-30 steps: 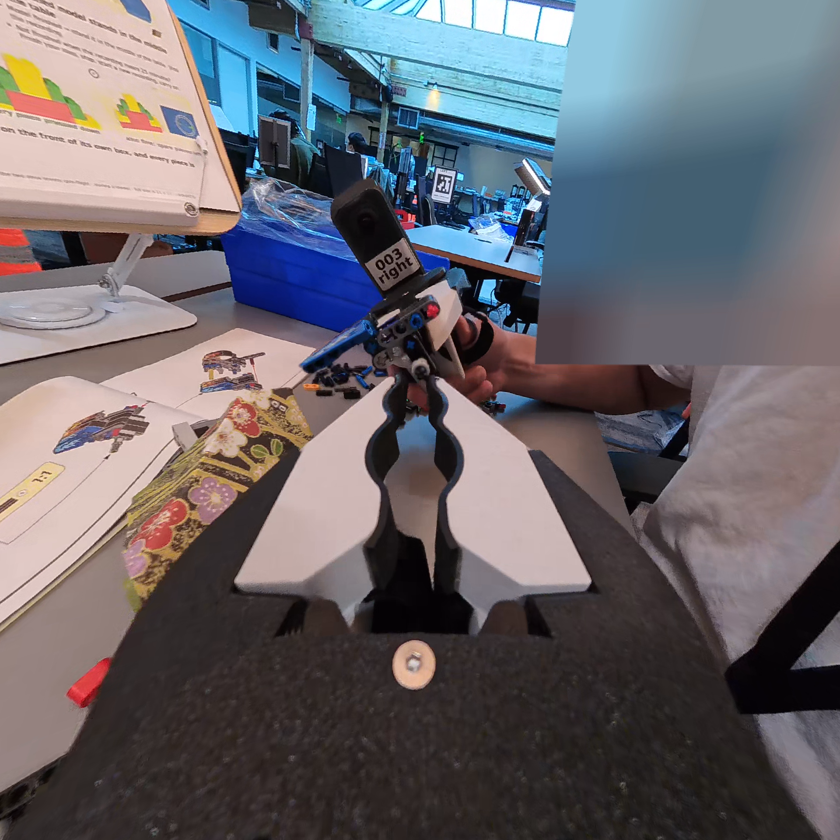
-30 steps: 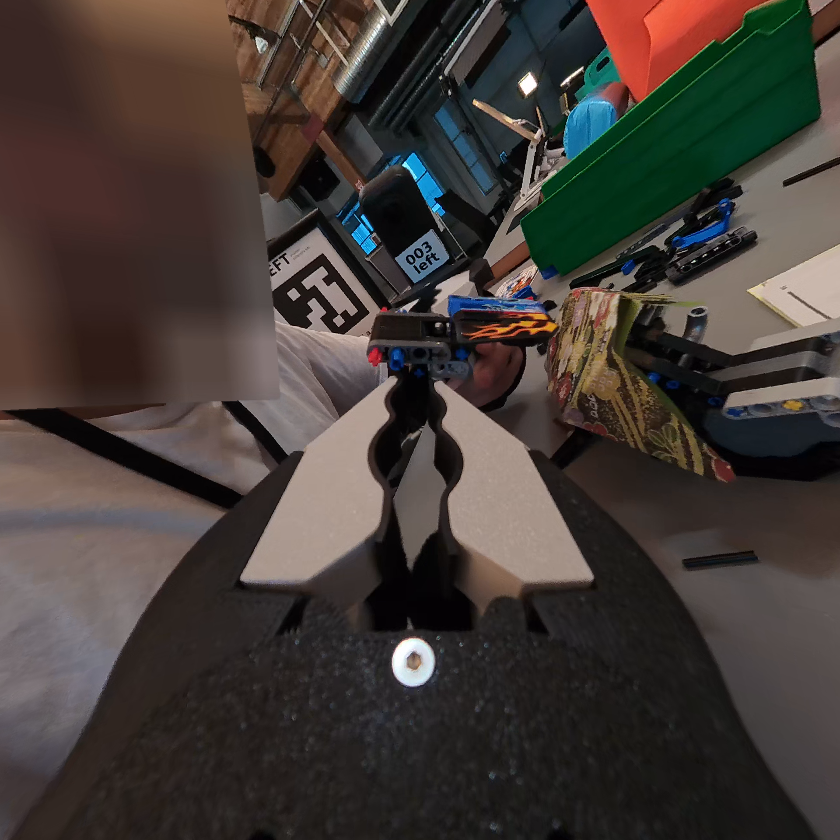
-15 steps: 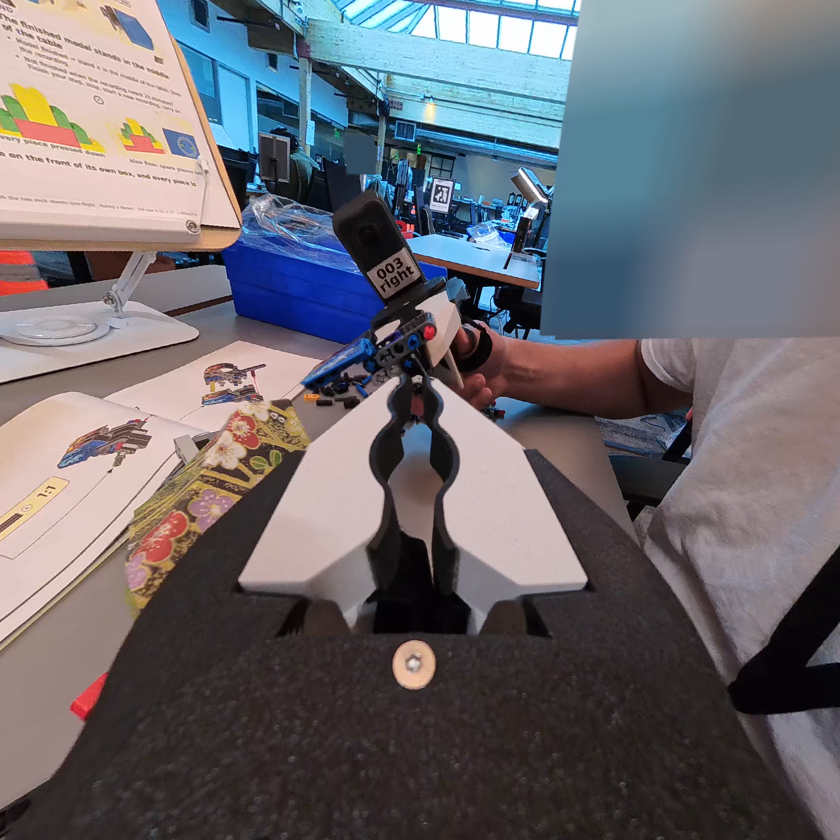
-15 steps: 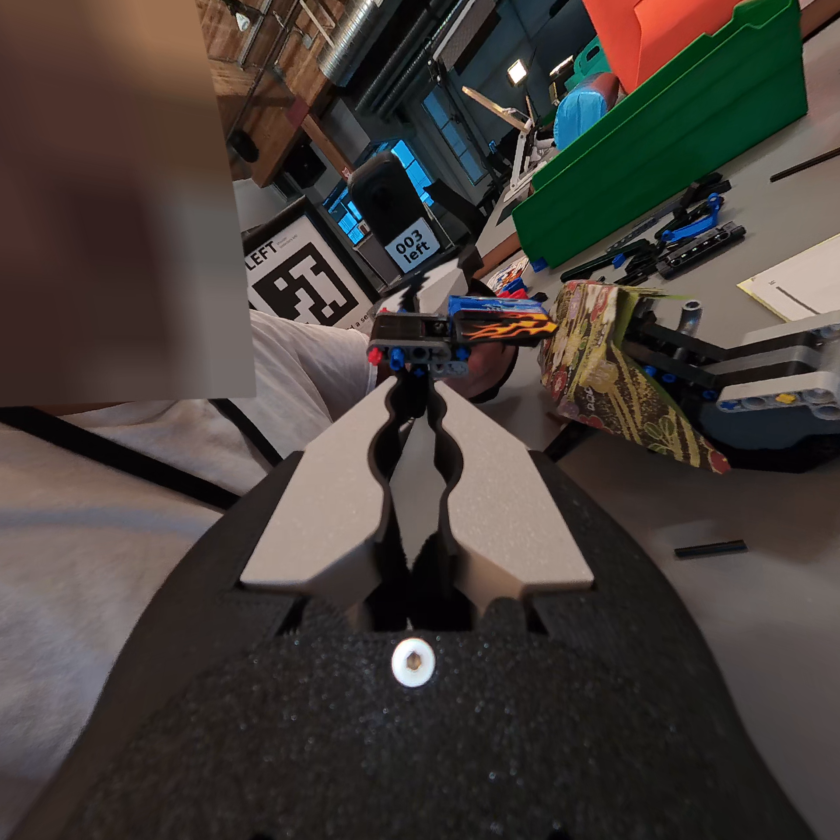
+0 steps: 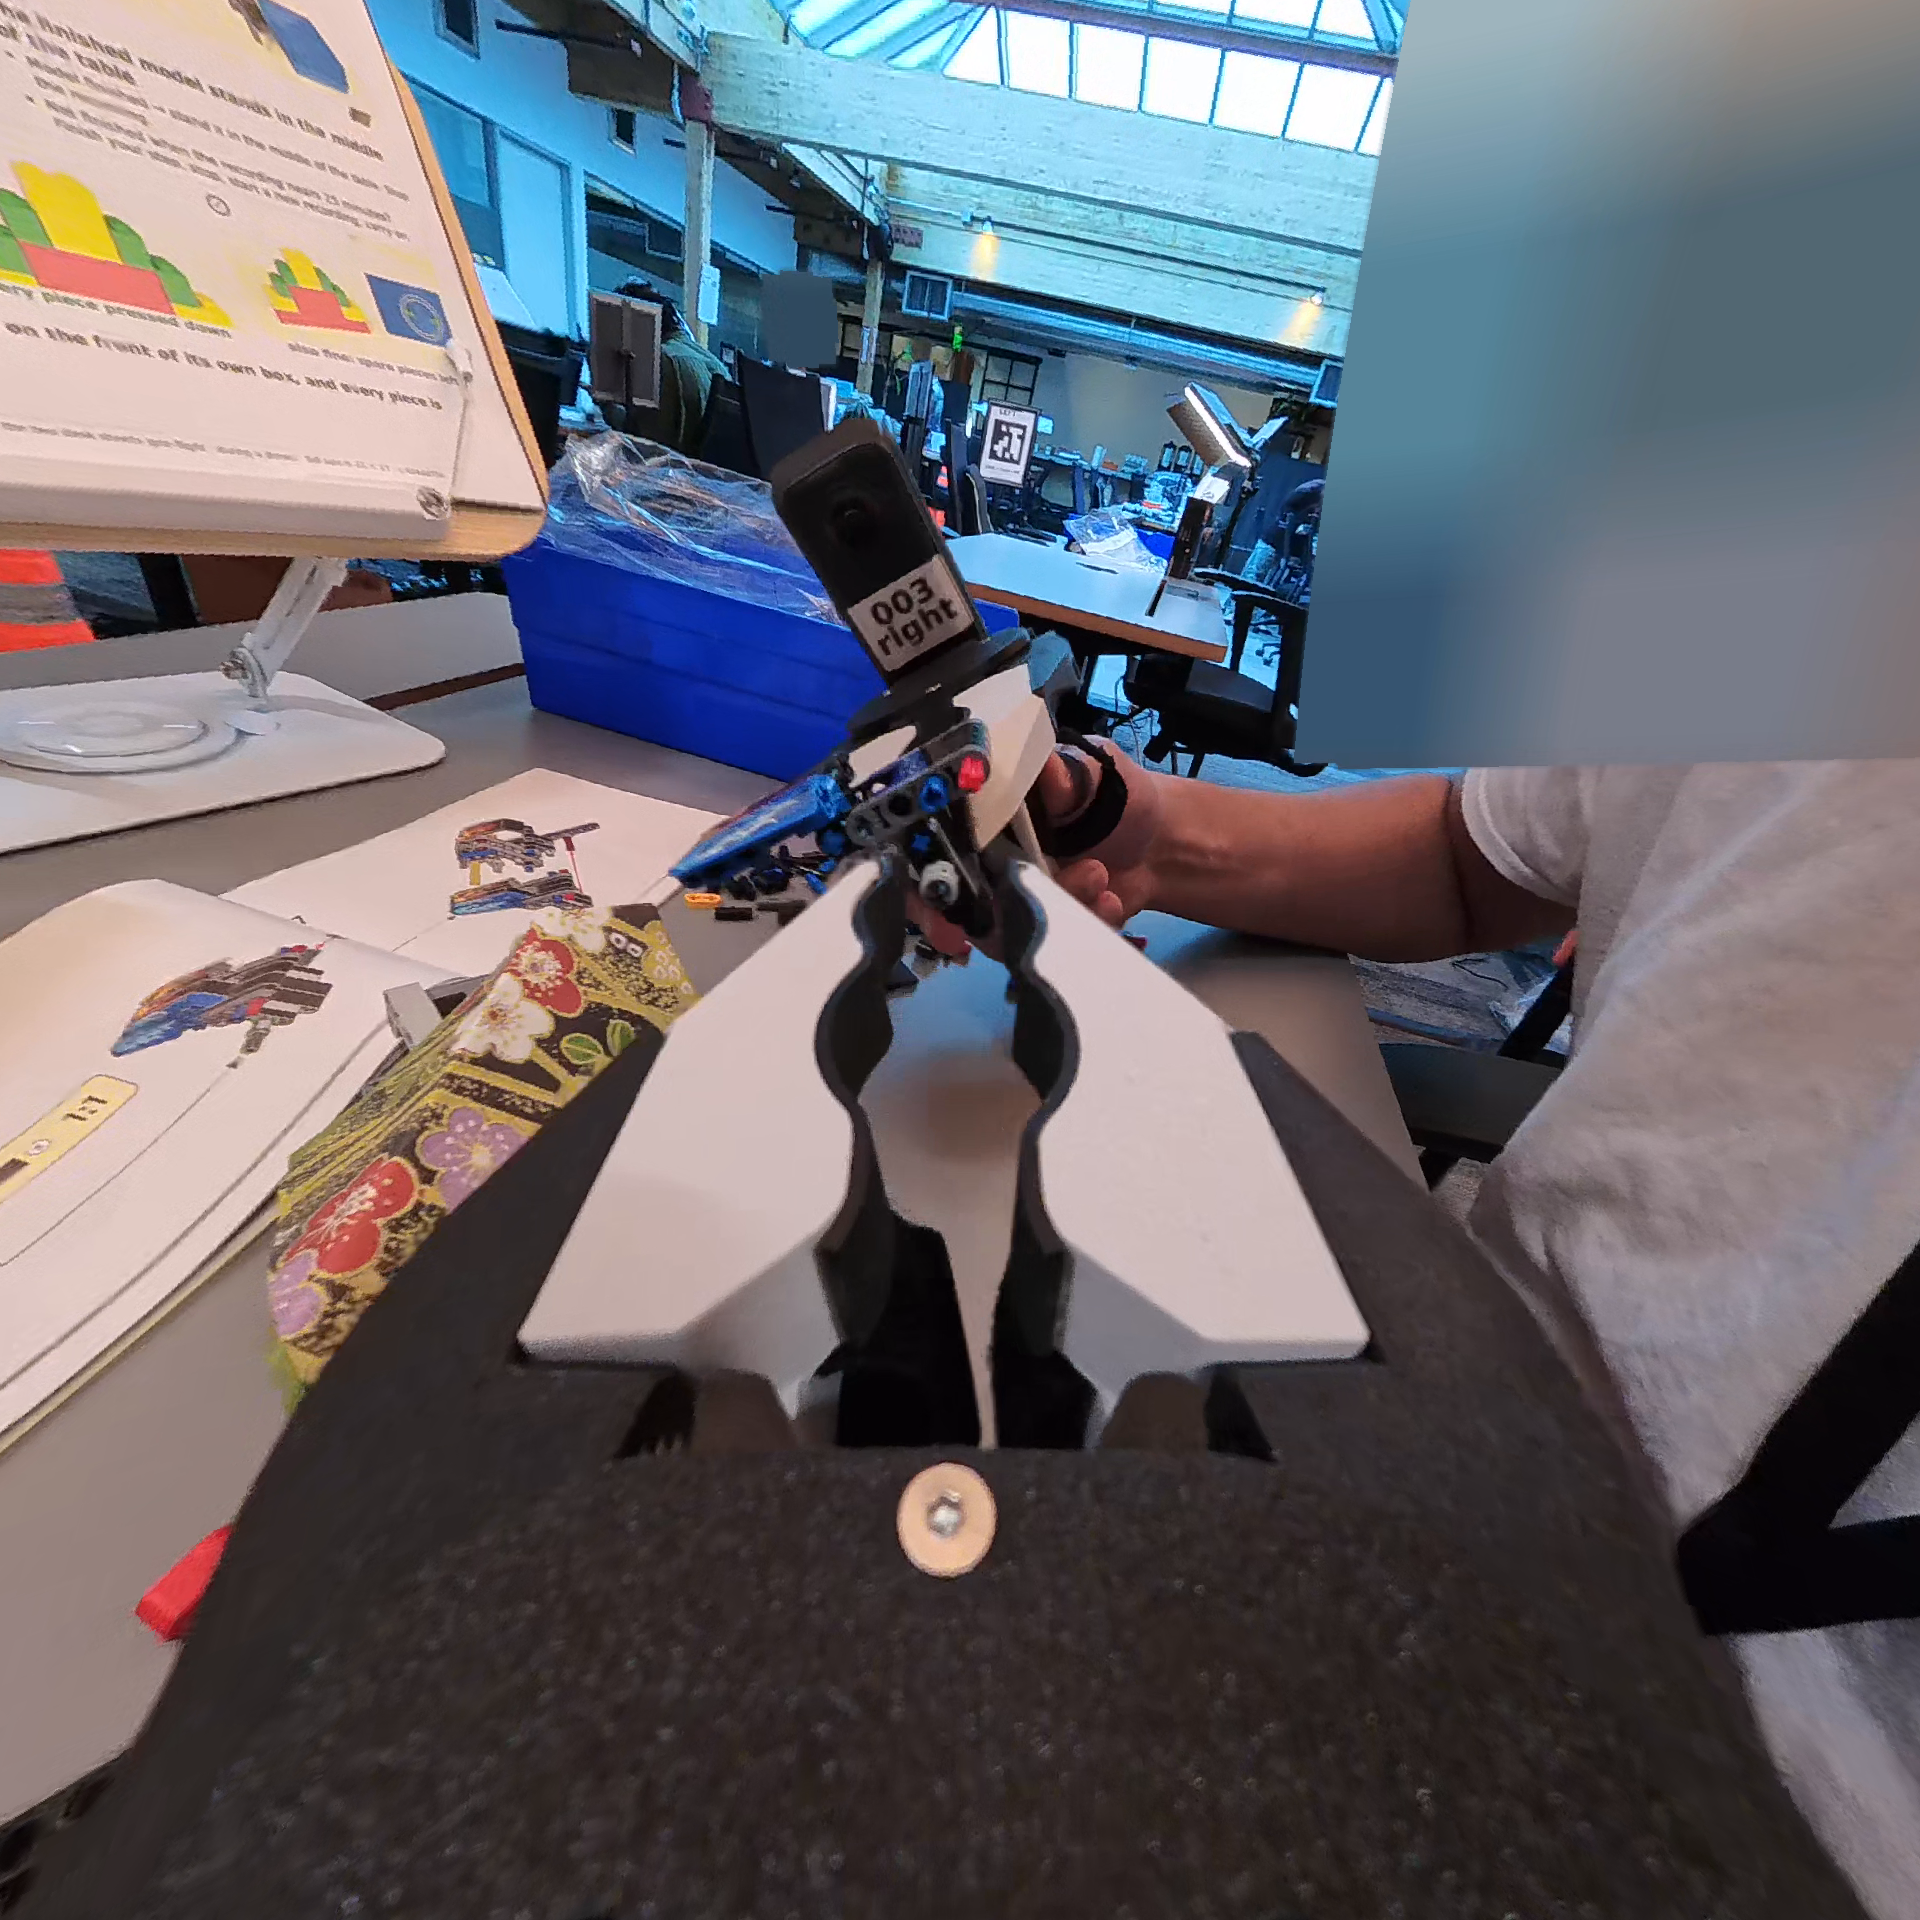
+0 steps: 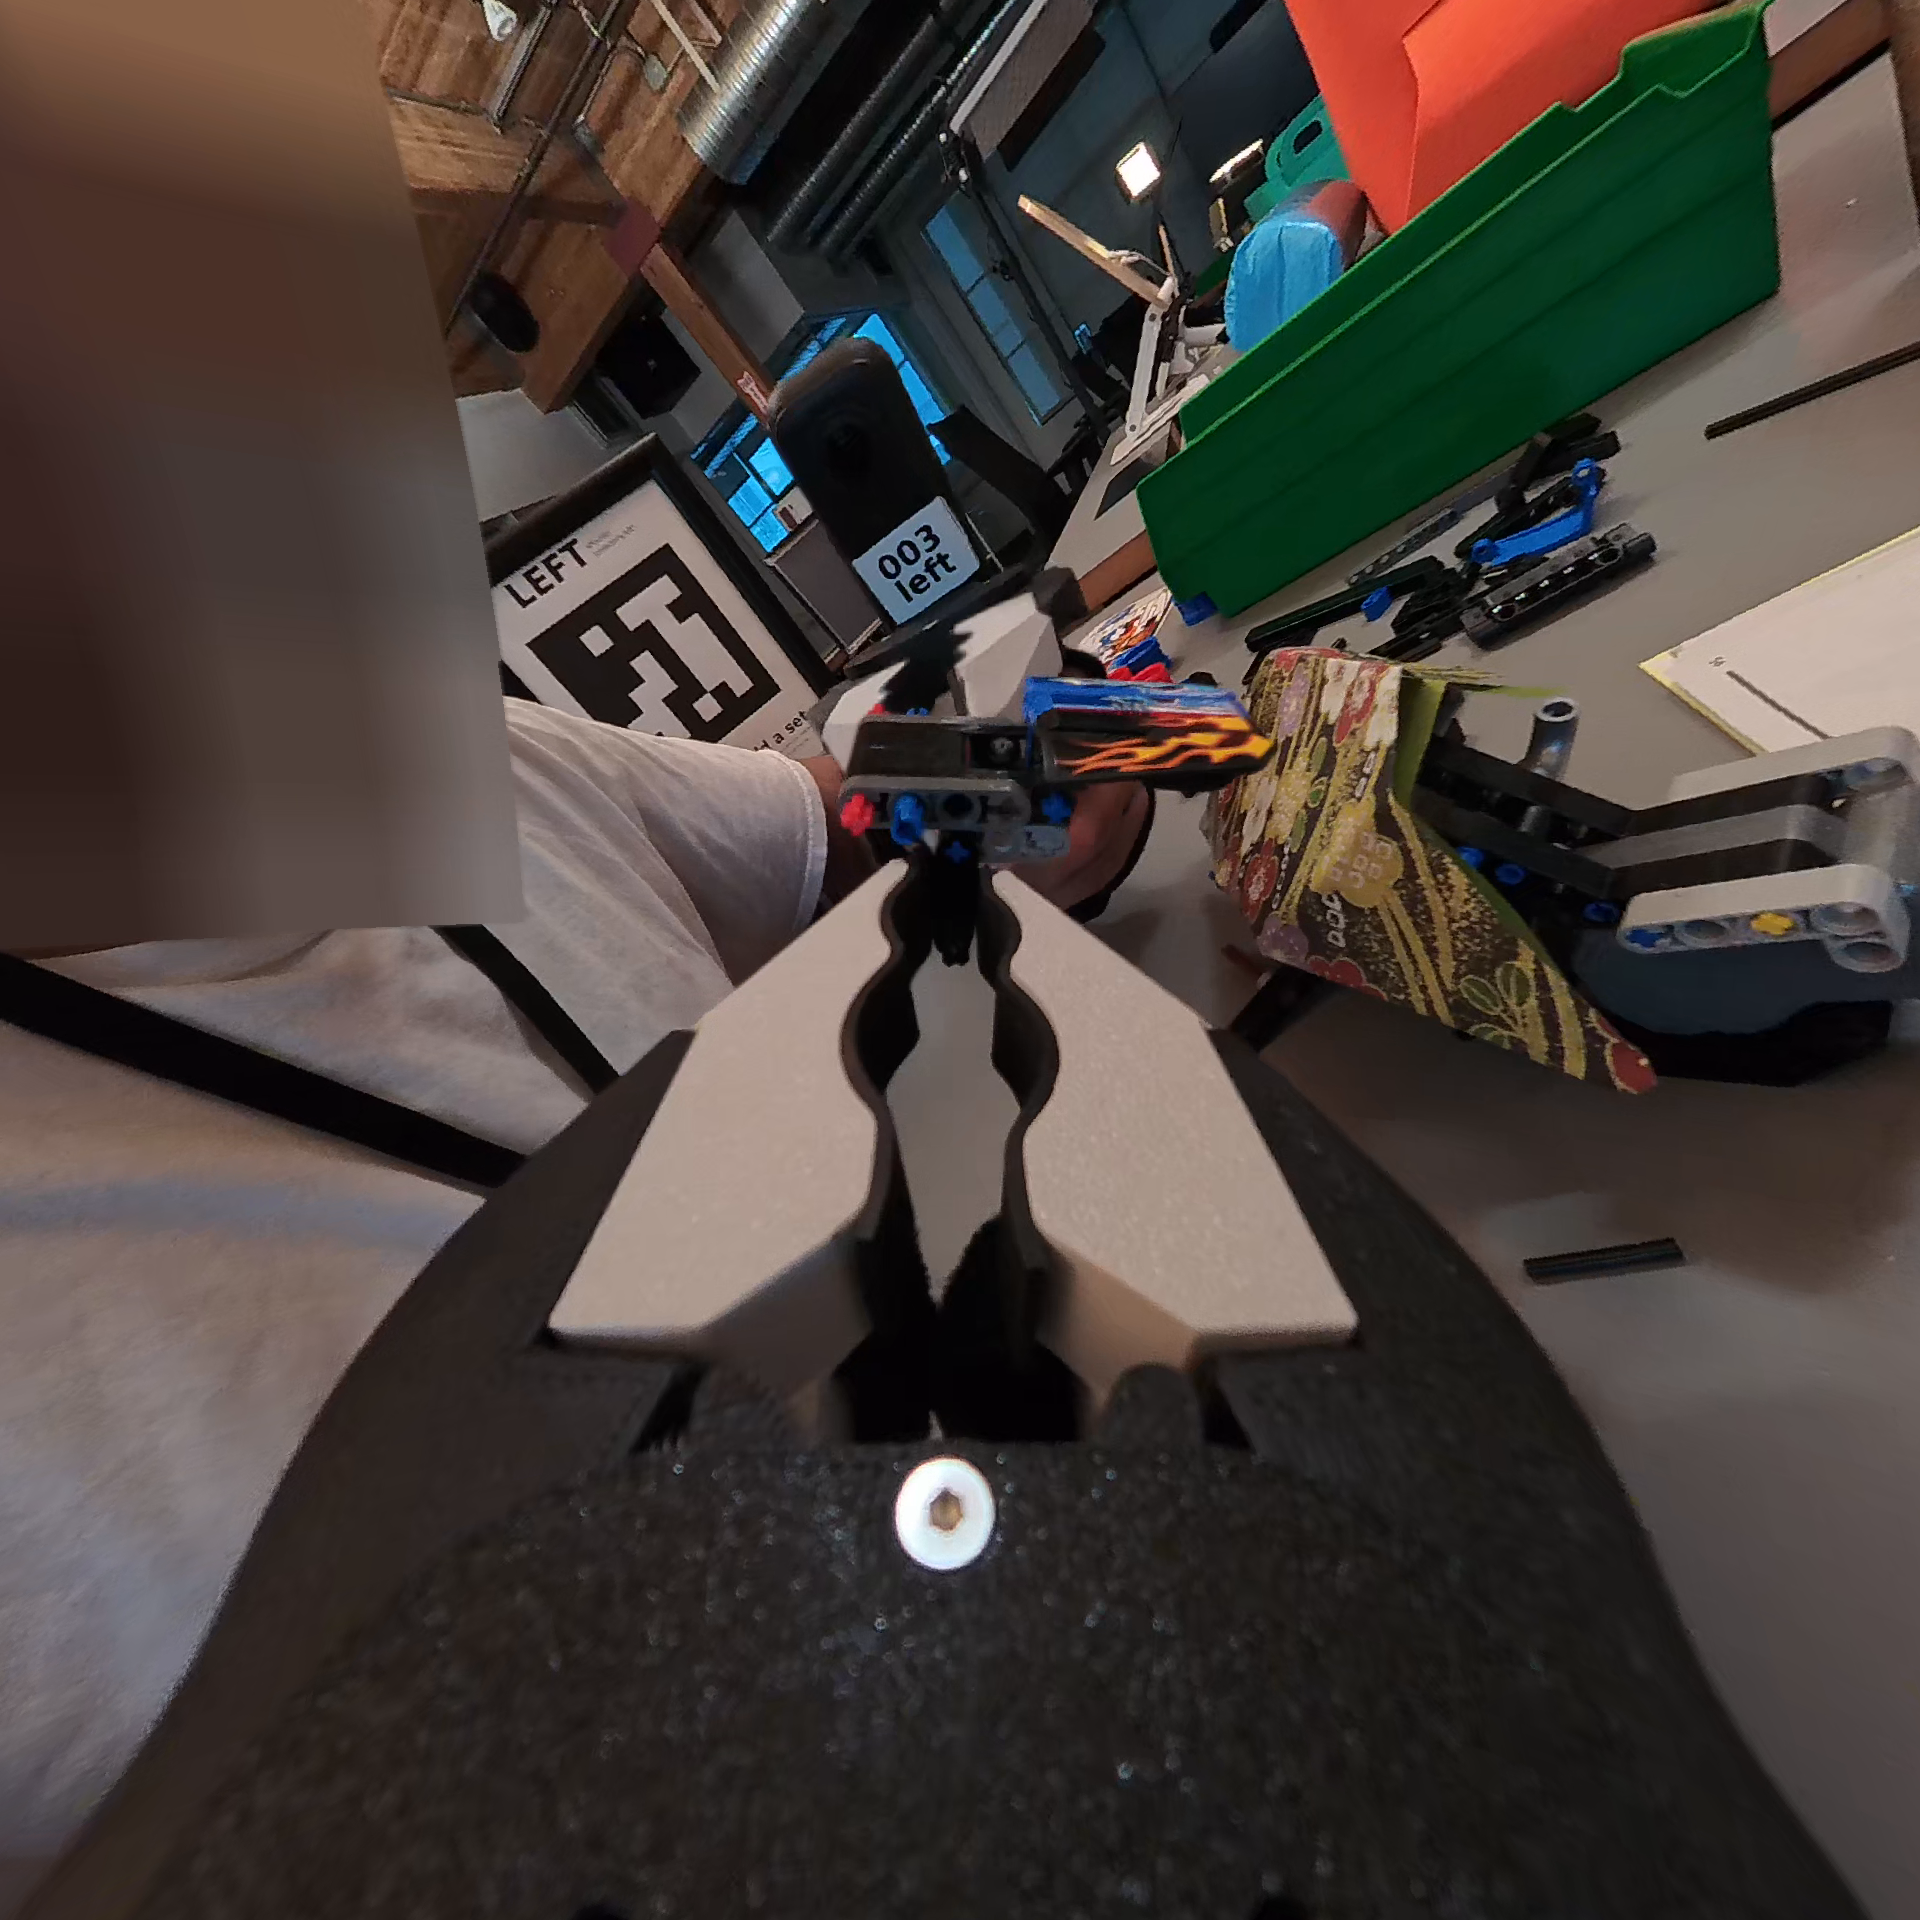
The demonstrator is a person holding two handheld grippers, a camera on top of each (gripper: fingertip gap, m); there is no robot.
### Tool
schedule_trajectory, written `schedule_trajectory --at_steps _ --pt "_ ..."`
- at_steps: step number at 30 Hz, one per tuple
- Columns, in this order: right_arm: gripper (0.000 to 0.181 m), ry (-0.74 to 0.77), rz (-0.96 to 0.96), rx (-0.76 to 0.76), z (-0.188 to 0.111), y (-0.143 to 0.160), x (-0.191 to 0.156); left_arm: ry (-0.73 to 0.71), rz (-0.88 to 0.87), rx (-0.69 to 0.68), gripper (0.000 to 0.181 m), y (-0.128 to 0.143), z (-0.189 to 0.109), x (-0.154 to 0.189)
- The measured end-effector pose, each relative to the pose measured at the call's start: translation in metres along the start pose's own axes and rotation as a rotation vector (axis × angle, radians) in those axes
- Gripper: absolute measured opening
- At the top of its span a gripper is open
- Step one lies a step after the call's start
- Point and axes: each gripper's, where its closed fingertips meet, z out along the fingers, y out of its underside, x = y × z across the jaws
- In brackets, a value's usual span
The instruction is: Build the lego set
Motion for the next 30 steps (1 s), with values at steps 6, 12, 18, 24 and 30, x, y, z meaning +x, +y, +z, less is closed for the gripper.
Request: schedule_trajectory --at_steps 6,12,18,24,30 --pt "0.006 0.021 -0.021 -0.017 0.006 0.002 -0.003 0.048 -0.104 -0.03 0.023 0.005 0.007 0.005" --pt "0.006 0.05 -0.067 -0.024 0.005 0.0 -0.007 0.085 -0.21 -0.021 0.02 0.004 0.007 0.004" --pt "0.006 0.105 -0.144 -0.062 0.01 0.003 -0.011 0.11 -0.252 -0.012 0.01 0.006 0.011 0.009" --pt "0.025 0.09 -0.164 -0.051 0.005 -0.001 -0.019 0.145 -0.328 0.017 0.005 0.002 0.01 0.009" --pt "0.016 0.21 -0.317 -0.038 -0.014 -0.013 -0.016 0.167 -0.421 0.061 0.006 -0.004 0.004 0.001"
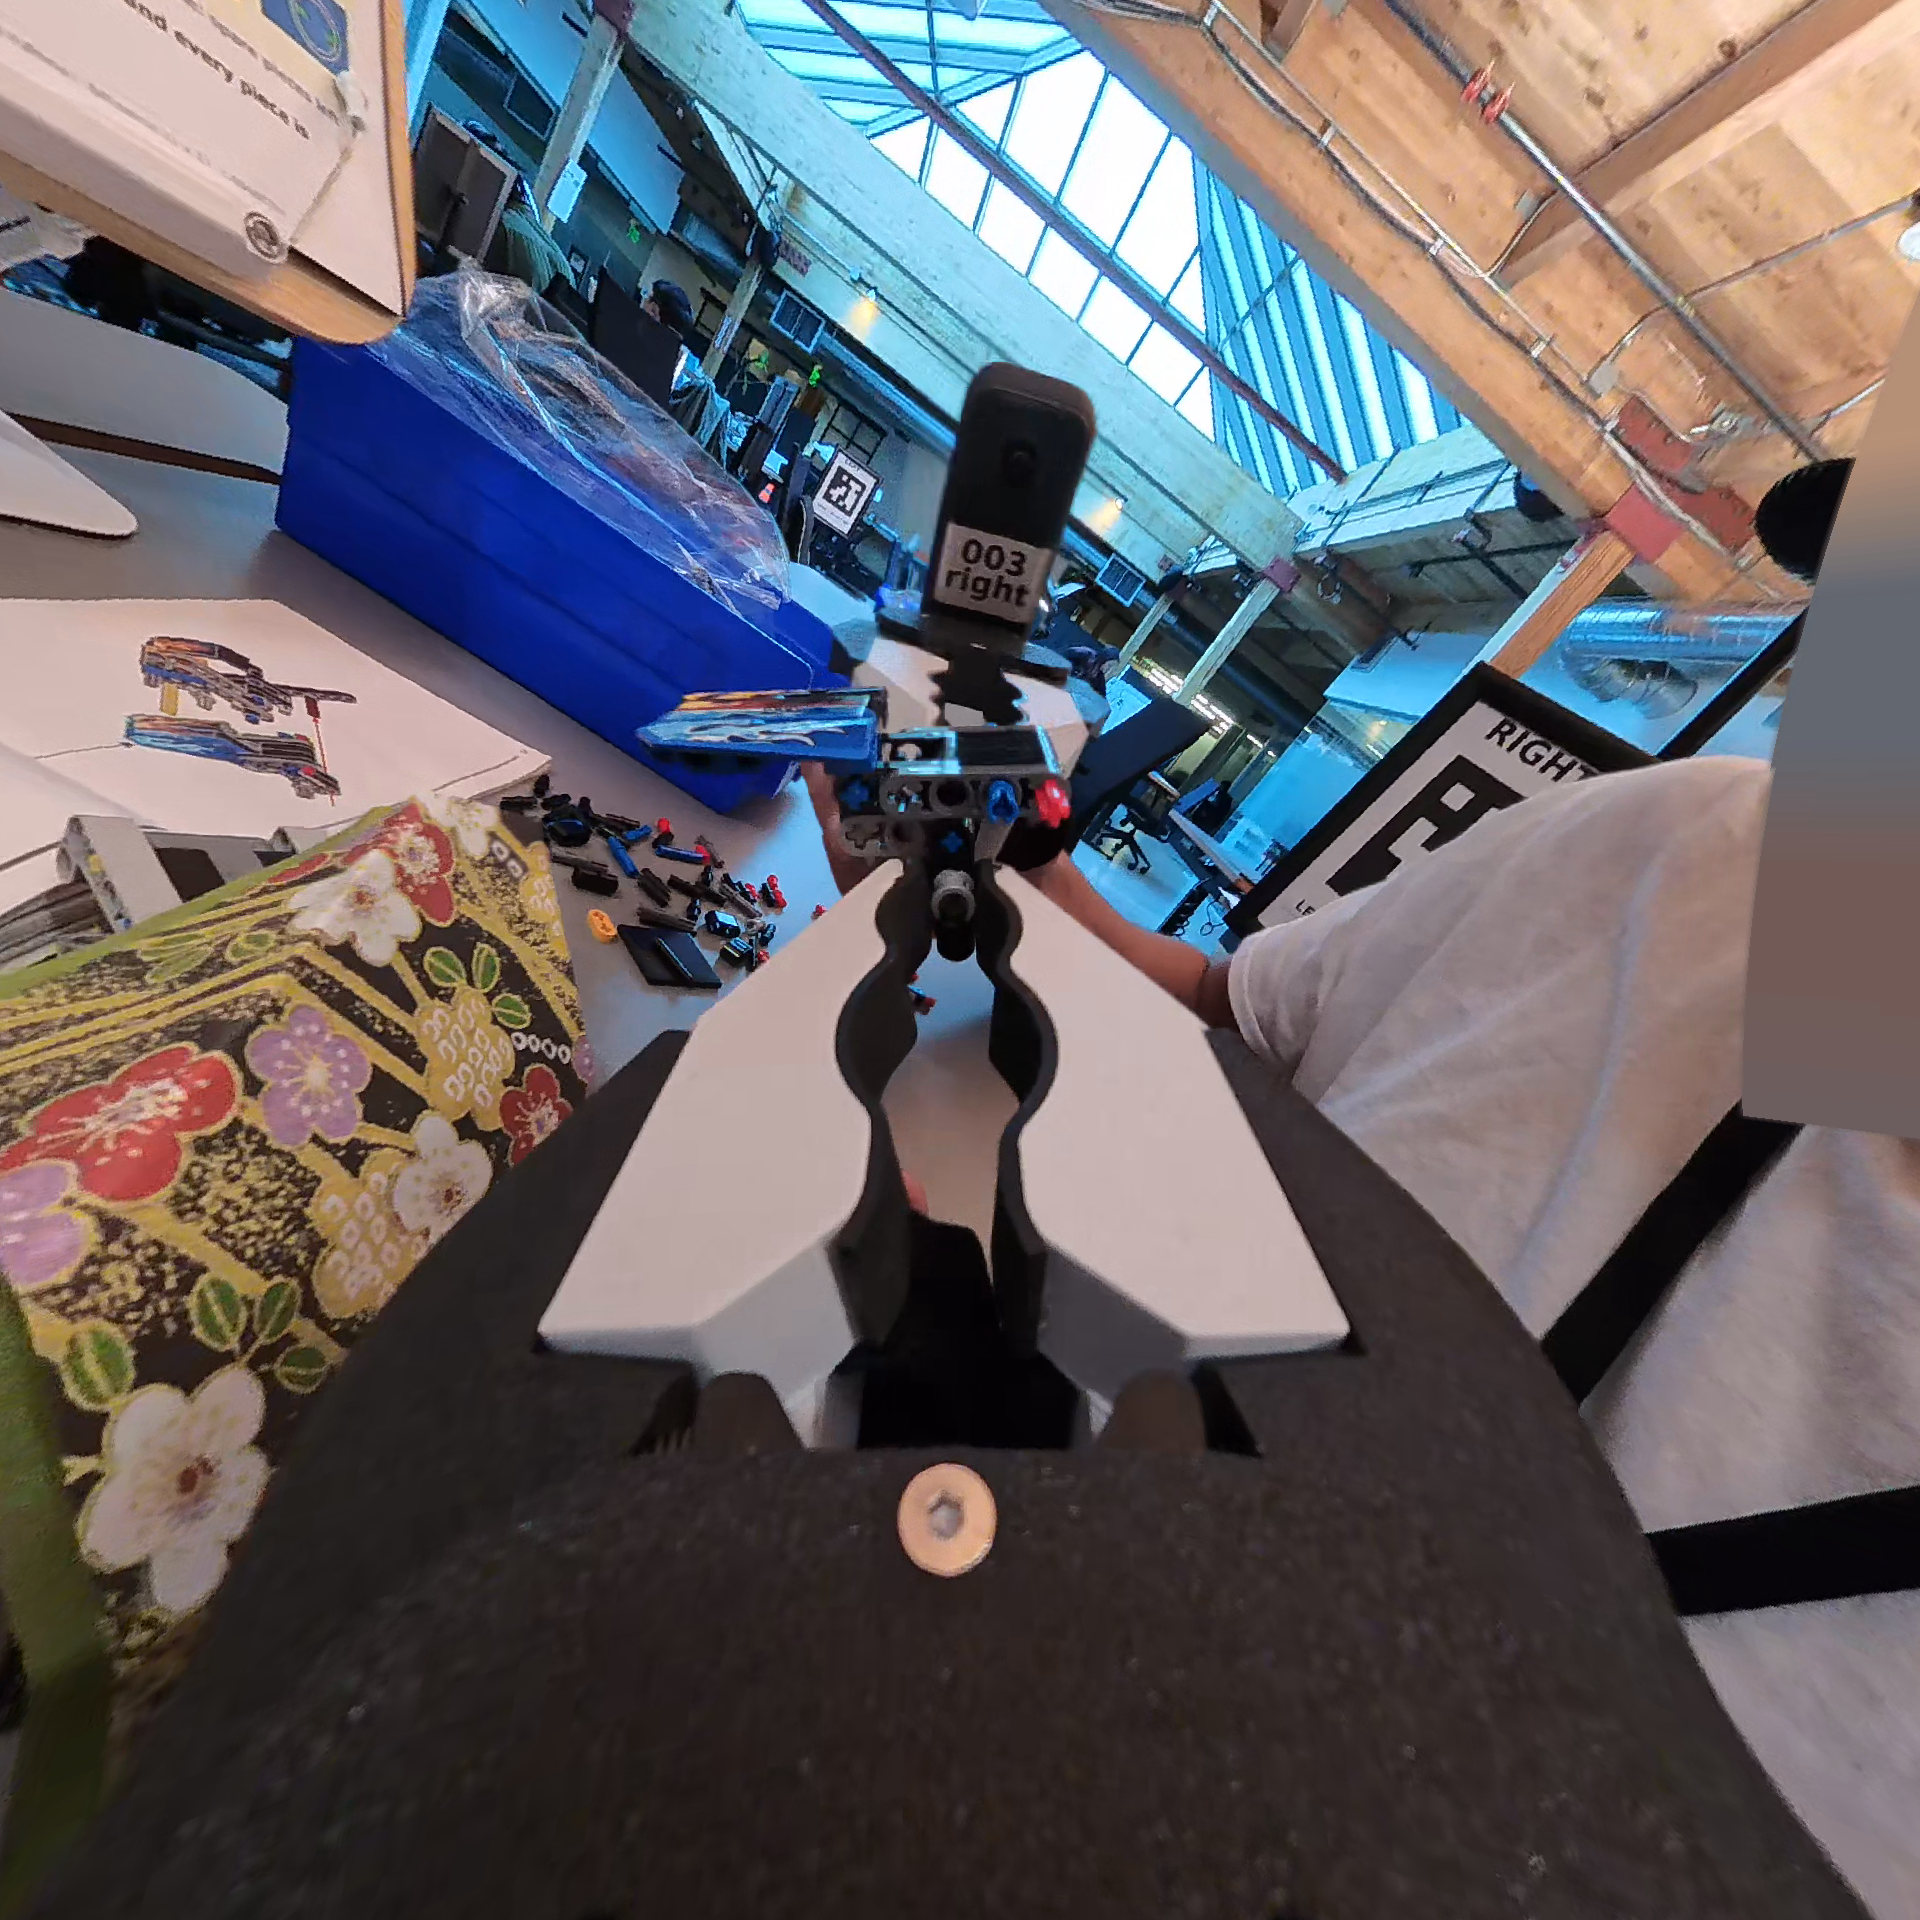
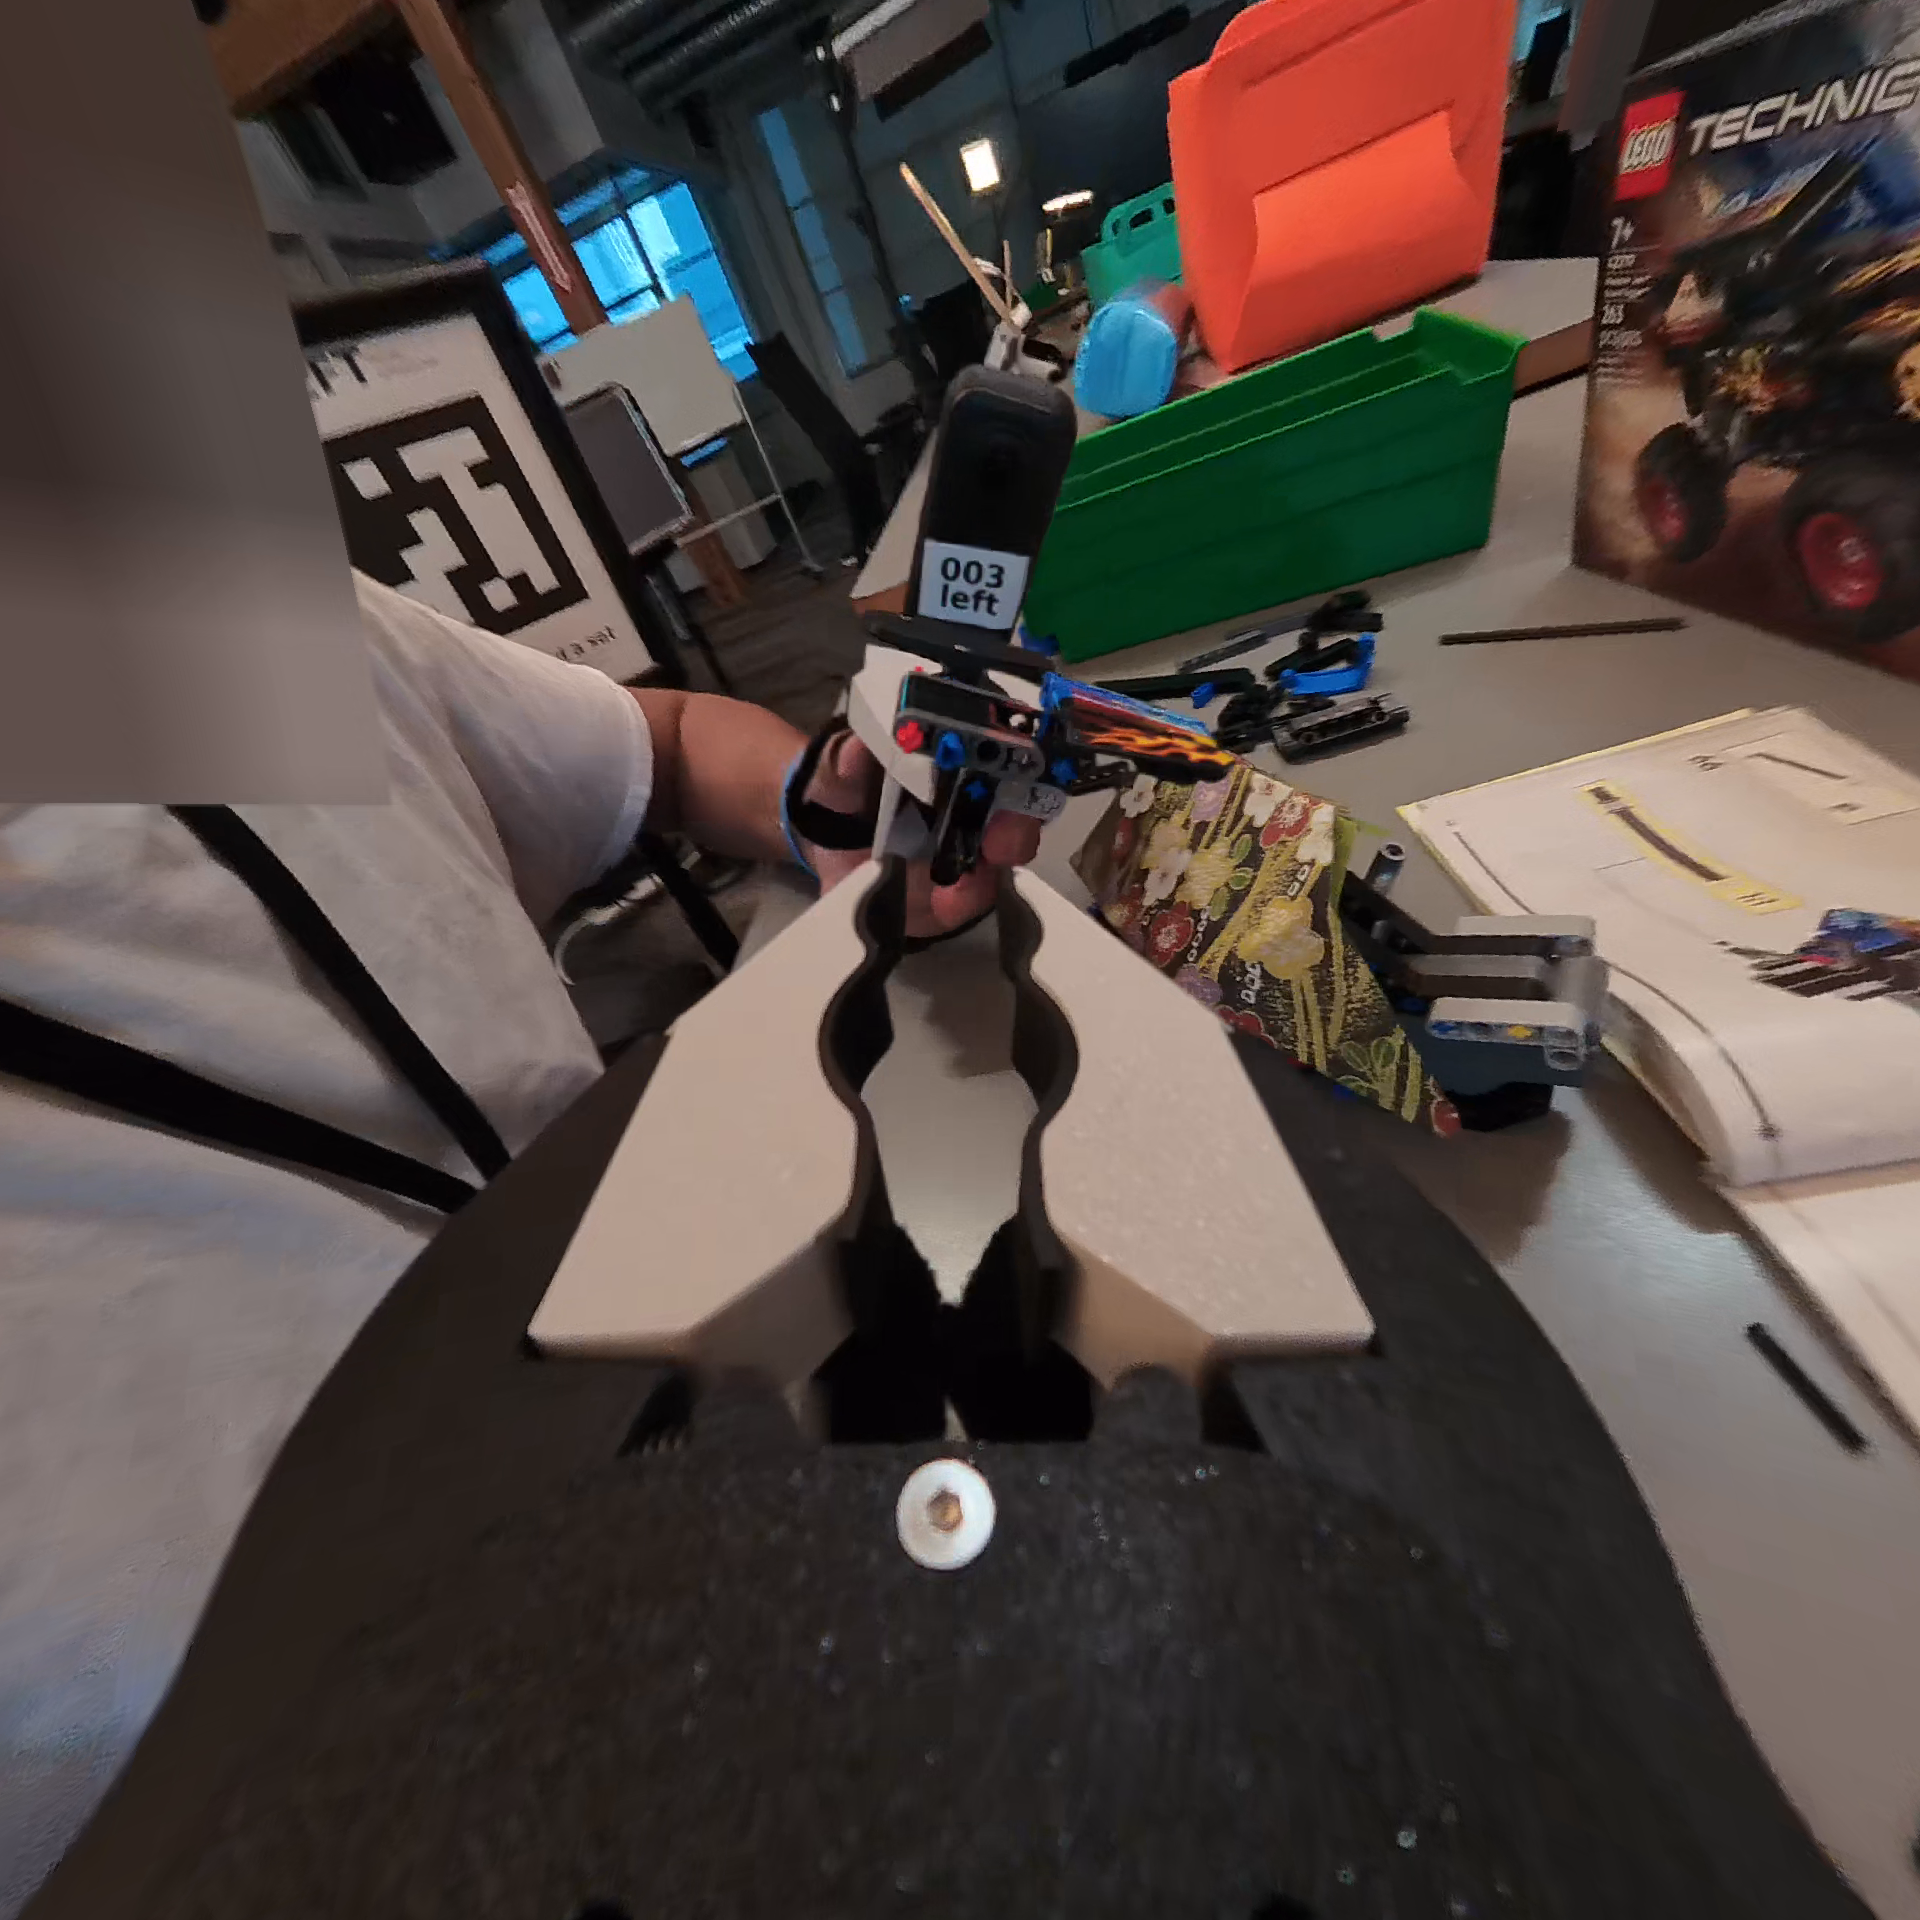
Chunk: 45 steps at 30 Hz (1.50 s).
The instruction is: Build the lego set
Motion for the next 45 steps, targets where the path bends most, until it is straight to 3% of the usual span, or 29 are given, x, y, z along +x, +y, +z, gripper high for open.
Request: schedule_trajectory --at_steps 5,16,19,25,31,36,38,42,45 --pt "0.016 0.044 -0.044 -0.039 0.007 0.006 0.001 0.014 0.004 -0.011 0.006 0.004 0.002 0.002" --pt "0.003 -0.004 -0.003 -0.037 0.009 0.011 -0.002 -0.011 0.066 -0.04 0.005 0.008 0.003 0.002" --pt "0.011 -0.026 0.036 -0.037 0.009 0.012 -0.002 -0.007 0.06 -0.041 0.005 0.007 0.002 0.003" --pt "0.004 -0.041 0.057 -0.015 0.008 0.01 -0.002 -0.011 0.059 -0.044 0.005 0.008 0.002 0.002" --pt "0.013 -0.041 0.065 -0.012 0.0 0.006 0.001 -0.008 0.045 -0.04 0.005 0.007 -0.001 0.001" --pt "0.019 0.053 -0.025 -0.074 -0.018 0.002 -0.003 -0.011 0.044 -0.047 0.006 0.01 -0.004 0.001" --pt "0.022 0.048 -0.015 -0.197 -0.024 0.023 -0.026 -0.023 0.082 -0.066 0.005 0.013 -0.005 0.002" --pt "0.022 0.104 -0.034 -0.564 -0.034 0.122 -0.065 -0.025 0.175 -0.119 0.006 0.021 -0.005 0.011" --pt "0.021 0.156 -0.023 -0.616 -0.034 0.162 -0.078 0.003 0.187 -0.143 0.006 0.027 -0.002 0.018"
